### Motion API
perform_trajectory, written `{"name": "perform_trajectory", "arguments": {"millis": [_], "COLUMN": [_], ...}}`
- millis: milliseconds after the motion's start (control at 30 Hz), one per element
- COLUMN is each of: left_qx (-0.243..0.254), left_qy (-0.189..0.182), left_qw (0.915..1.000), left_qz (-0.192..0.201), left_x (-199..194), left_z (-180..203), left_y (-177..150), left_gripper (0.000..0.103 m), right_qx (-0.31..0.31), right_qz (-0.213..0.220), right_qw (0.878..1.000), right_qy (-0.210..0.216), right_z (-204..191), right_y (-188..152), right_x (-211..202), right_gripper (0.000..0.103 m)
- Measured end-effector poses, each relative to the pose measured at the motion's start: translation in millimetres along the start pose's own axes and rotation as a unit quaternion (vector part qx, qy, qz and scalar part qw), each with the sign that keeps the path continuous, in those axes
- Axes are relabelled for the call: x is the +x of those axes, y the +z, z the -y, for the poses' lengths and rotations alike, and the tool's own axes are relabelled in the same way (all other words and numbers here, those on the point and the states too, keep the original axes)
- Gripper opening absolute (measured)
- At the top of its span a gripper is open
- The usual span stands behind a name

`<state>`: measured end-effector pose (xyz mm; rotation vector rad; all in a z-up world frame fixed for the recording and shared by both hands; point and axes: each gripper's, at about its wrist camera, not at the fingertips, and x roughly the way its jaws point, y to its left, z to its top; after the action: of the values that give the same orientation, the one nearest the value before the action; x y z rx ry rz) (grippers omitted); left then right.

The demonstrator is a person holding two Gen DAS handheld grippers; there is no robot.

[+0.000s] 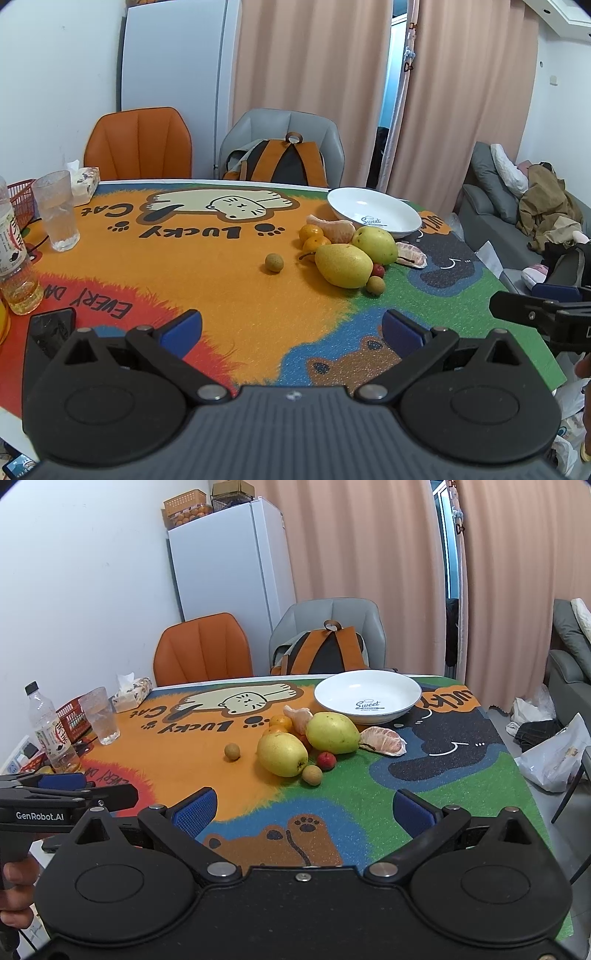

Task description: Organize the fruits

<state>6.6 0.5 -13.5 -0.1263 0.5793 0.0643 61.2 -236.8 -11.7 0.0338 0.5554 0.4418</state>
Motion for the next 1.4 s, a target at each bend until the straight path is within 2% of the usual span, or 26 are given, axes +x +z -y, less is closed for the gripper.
{"name": "perform_trajectory", "arguments": {"millis": [1400], "left_qx": [-0.005], "left_qy": [0.001], "left_qw": [1.0], "left_qz": [0.003], "left_x": [-2.8], "left_z": [-1.7], "left_y": [2.2], "left_gripper": [0.103], "right_qx": [-0.001], "right_qz": [-0.001], "right_qw": [1.0], "right_qy": [0.002], "right_z": [1.5], "right_y": [0.4], "right_x": [1.7], "right_gripper": [0.103]}}
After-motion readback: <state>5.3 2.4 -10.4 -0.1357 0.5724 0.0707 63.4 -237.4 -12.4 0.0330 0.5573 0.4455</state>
